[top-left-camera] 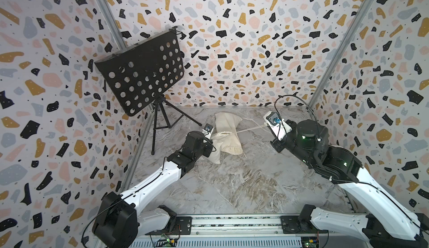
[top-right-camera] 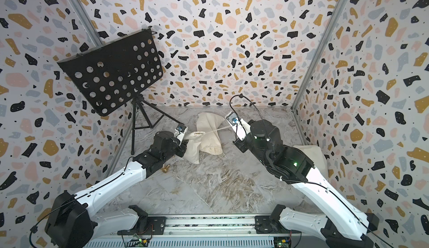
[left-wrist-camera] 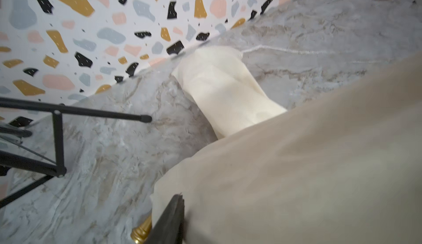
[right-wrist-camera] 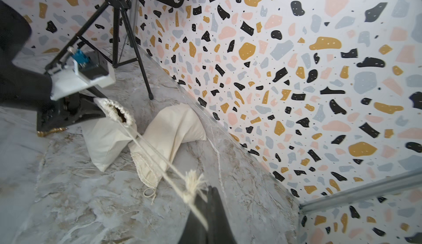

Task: Close the soil bag
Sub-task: Frap the soil bag at the center of the board.

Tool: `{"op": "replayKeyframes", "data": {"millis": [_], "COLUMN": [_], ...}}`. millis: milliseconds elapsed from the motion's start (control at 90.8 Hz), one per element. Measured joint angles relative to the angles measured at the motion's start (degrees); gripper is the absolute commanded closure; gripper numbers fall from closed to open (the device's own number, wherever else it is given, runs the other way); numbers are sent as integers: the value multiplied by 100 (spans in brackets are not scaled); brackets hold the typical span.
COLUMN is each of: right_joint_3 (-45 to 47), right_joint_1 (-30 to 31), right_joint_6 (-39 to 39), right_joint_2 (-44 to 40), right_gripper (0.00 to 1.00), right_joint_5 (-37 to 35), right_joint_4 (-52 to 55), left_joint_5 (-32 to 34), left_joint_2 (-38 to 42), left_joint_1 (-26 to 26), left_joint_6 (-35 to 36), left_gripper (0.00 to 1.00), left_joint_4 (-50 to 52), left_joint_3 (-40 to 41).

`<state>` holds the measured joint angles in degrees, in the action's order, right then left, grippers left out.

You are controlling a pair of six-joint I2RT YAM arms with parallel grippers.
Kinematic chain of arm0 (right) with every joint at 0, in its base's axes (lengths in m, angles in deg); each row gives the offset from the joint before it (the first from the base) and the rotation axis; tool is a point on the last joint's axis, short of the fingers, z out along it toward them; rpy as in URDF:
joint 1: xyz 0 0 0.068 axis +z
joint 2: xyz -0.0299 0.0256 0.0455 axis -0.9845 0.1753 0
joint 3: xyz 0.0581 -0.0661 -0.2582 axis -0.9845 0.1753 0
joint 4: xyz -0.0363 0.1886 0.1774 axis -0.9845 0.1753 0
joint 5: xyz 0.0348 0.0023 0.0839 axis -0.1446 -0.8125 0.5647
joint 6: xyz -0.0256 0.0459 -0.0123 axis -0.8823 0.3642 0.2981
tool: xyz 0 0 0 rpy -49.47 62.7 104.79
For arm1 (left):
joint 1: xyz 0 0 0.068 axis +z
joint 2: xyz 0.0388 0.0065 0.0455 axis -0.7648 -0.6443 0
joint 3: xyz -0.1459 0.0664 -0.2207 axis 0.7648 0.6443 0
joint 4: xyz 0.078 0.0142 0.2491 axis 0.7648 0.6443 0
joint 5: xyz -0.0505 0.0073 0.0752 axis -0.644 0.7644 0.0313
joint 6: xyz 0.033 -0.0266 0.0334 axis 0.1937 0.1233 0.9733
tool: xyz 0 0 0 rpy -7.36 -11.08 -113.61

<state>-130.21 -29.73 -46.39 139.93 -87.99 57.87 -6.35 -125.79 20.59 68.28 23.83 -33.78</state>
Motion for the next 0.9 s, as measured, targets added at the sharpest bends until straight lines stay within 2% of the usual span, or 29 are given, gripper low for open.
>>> {"op": "replayKeyframes", "data": {"millis": [99, 176, 297, 396, 517, 628, 672, 727, 826, 903], "right_joint_3": [-358, -678, -990, -1141, -1228, -1235, -1235, -1231, -1200, -1167], "right_joint_1": [-35, -37, -46, -46, -46, -46, -46, -46, -46, -46], "right_joint_6": [157, 234, 260, 260, 258, 258, 260, 258, 254, 240], "right_joint_2": [577, 977, 1307, 1375, 1370, 1366, 1362, 1340, 1244, 1132], "right_gripper": [100, 100, 100, 100, 100, 100, 100, 100, 100, 100], "right_joint_5": [369, 616, 876, 1016, 1108, 1145, 1145, 1145, 1139, 1097], "right_joint_4": [-238, -369, -437, -442, -444, -439, -435, -424, -420, -407], "left_joint_5": [-168, -323, -529, -811, -1056, -1064, -1034, -918, -678, -457], "left_joint_2": [144, 549, 1320, 1593, 1495, 1071, 905, 732, 514, 437], "left_joint_1": [33, 20, -87, -249, -671, -1113, -1209, -1235, -1235, -1233], "left_joint_6": [24, 24, 33, 68, 278, 612, 713, 826, 977, 1051], "left_gripper": [25, 17, 15, 14, 13, 14, 16, 24, 59, 70], "left_joint_4": [186, 264, 227, 210, 208, 319, 348, 387, 570, 688], "left_joint_3": [129, 160, 74, -251, -780, -1340, -1493, -1613, -1720, -1727]}}
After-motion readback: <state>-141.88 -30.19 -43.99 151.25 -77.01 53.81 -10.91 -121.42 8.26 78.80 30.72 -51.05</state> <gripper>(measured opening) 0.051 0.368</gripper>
